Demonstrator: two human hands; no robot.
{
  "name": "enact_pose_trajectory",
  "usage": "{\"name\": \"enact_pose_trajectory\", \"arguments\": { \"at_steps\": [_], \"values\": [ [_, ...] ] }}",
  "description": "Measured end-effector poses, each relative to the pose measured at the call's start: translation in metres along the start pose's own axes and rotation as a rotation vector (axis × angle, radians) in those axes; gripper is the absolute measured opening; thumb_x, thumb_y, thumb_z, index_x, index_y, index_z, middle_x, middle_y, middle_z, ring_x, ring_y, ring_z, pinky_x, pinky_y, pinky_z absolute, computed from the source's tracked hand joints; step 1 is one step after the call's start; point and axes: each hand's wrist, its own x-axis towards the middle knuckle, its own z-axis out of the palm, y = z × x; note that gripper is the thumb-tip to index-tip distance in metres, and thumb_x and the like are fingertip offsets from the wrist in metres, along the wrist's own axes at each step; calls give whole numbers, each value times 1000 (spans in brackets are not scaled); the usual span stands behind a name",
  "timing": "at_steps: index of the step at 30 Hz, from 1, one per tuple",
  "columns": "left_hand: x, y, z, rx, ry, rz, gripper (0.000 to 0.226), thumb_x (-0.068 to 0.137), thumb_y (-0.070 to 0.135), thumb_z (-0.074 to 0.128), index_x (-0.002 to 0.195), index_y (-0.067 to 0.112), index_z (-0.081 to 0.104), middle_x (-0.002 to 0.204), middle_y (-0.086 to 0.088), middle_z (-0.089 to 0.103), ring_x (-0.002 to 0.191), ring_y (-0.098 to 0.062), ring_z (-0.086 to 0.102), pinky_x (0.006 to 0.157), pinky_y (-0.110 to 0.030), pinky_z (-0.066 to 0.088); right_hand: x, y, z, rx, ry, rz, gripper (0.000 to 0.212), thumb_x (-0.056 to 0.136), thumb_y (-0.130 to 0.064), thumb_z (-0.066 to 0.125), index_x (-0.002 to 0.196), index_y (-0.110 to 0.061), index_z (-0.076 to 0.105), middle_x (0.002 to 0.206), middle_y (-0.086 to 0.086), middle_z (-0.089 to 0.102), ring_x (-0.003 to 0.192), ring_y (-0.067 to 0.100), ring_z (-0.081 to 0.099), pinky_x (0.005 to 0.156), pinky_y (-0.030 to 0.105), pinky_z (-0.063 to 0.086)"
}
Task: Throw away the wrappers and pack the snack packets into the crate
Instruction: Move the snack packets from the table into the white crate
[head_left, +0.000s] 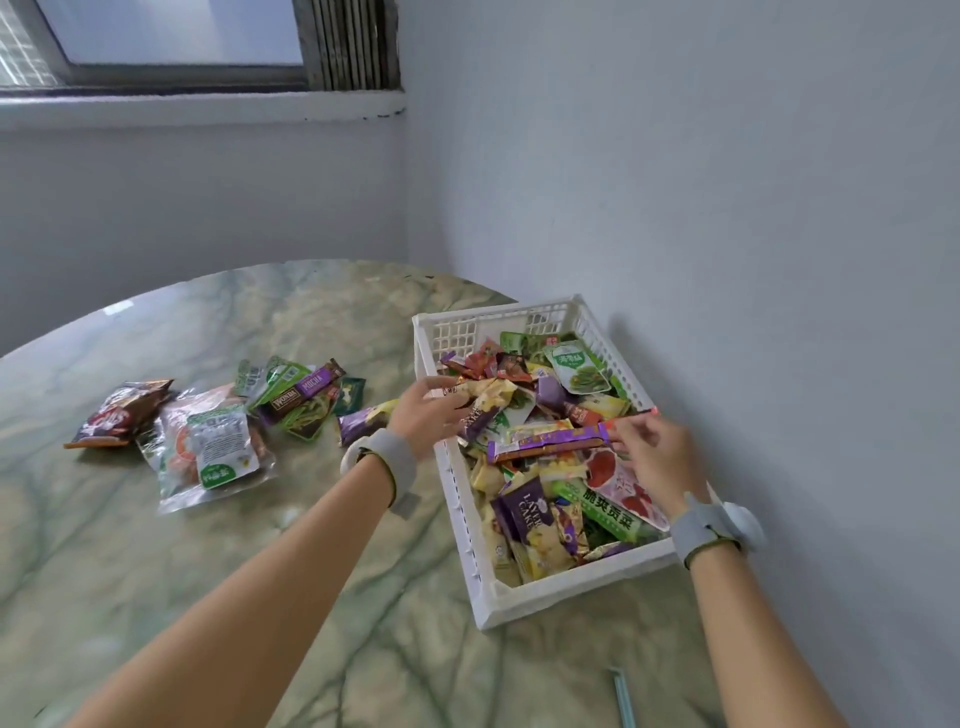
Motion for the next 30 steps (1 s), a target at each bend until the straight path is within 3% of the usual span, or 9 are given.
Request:
{"name": "enact_pose_trajectory", "arguments": {
  "at_steps": [3, 6, 11, 15, 18, 22, 24, 27, 30],
  "values": [
    [-3, -19, -43, -10, 78, -19, 8, 93, 12, 59, 101, 9, 60, 88, -11, 72, 66, -21, 68, 54, -31, 56, -6, -7, 15, -59, 111, -45, 20, 85, -39, 58, 82, -24, 71, 76, -6, 70, 77, 18, 65, 69, 33, 52],
    [-5, -47, -104, 287, 211, -36, 8, 91, 11, 58, 87, 16, 64, 85, -10, 71, 58, -20, 61, 47, -26, 46, -8, -29, 44, -145, 292, -158, 21, 88, -26, 56, 77, -15, 70, 69, 5, 63, 74, 30, 57, 61, 29, 38],
    [-14, -66, -194, 699, 607, -7, 9, 80, 23, 69, 89, 20, 69, 81, -1, 64, 95, -28, 63, 81, -35, 51, -24, -79, 115, -35, 93, -383, 21, 89, -21, 58, 73, -10, 67, 68, 3, 67, 68, 21, 61, 62, 31, 48],
    [-10, -60, -240, 734, 846, -186, 63, 71, 46, 78, 122, 18, 53, 124, -23, 49, 122, -38, 42, 105, -43, 32, -43, -111, 201, -65, -147, -505, 12, 86, -19, 62, 82, -10, 68, 78, 7, 68, 75, 23, 62, 72, 34, 51],
    [-1, -53, -257, 585, 800, -333, 110, 56, 62, 81, 143, 22, 26, 139, -23, 33, 133, -41, 30, 111, -52, 25, -35, -116, 252, -273, -317, -458, 37, 78, -16, 62, 114, -19, 62, 109, 10, 60, 101, 30, 56, 89, 37, 47],
    [19, -50, -289, 286, 732, -402, 147, 34, 64, 86, 149, 20, 5, 144, -23, 37, 132, -43, 38, 105, -57, 36, -18, -126, 310, -729, -448, -514, 91, 71, -5, 62, 147, -34, 21, 152, 14, 19, 133, 40, 29, 98, 48, 39],
    [30, -49, -303, 163, 746, -433, 140, 49, 49, 91, 149, 10, 1, 144, -21, 41, 130, -40, 43, 102, -53, 41, -1, -127, 340, -859, -457, -566, 100, 74, -2, 61, 149, -41, 9, 158, 14, 1, 138, 43, 19, 99, 55, 40],
    [40, -50, -314, 67, 679, -492, 135, 55, 37, 92, 149, 3, 2, 144, -21, 43, 129, -35, 46, 100, -43, 44, 26, -128, 368, -971, -496, -610, 98, 82, -3, 55, 149, -44, -5, 158, 14, -17, 123, 46, 39, 92, 50, 46],
    [39, -50, -322, 29, 521, -476, 82, 72, 29, 83, 136, -1, 42, 123, -16, 61, 102, -25, 65, 71, -26, 48, 44, -136, 392, -1011, -563, -685, 100, 84, -12, 59, 148, -44, -10, 159, 13, -19, 112, 44, 51, 93, 48, 46]
  ]
}}
